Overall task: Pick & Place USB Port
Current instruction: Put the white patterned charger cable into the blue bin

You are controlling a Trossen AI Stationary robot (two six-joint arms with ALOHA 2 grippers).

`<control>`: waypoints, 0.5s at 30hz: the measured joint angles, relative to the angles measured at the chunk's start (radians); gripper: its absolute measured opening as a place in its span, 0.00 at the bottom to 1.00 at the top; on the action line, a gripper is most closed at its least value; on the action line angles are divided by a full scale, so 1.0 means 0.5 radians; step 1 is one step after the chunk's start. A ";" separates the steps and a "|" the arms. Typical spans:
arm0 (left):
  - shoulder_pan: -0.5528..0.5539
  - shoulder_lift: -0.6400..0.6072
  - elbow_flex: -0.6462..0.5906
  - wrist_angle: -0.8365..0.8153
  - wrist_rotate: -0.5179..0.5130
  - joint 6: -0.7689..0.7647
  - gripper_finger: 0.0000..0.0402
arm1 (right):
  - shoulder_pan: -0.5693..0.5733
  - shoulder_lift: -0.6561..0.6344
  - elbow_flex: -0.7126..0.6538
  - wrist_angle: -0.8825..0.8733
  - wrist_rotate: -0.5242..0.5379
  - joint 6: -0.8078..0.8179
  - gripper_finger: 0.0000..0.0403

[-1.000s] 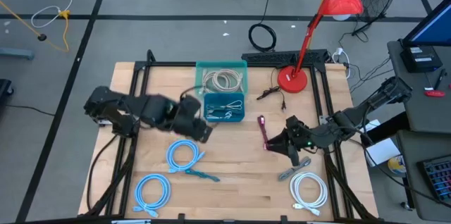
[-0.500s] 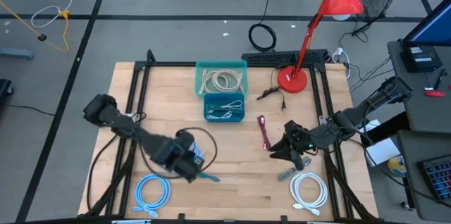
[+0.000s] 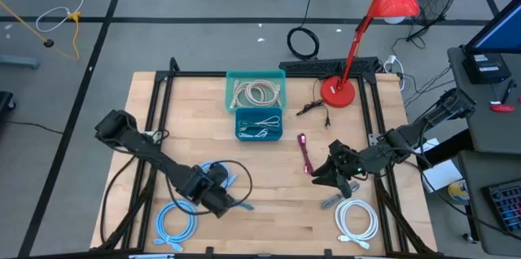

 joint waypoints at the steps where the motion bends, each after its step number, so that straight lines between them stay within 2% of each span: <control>1: 0.006 0.000 0.000 0.046 0.003 0.062 0.36 | 0.000 0.000 0.000 0.001 0.001 0.000 0.32; 4: 0.023 0.000 0.000 0.137 -0.007 0.267 0.36 | 0.000 0.000 0.000 0.001 0.001 0.003 0.32; 12: 0.159 0.000 0.001 0.329 0.023 0.415 0.36 | 0.000 0.001 0.000 -0.008 0.002 0.011 0.32; 15: 0.193 0.000 0.001 0.464 0.029 0.504 0.36 | -0.011 0.000 0.000 -0.205 0.005 0.147 0.32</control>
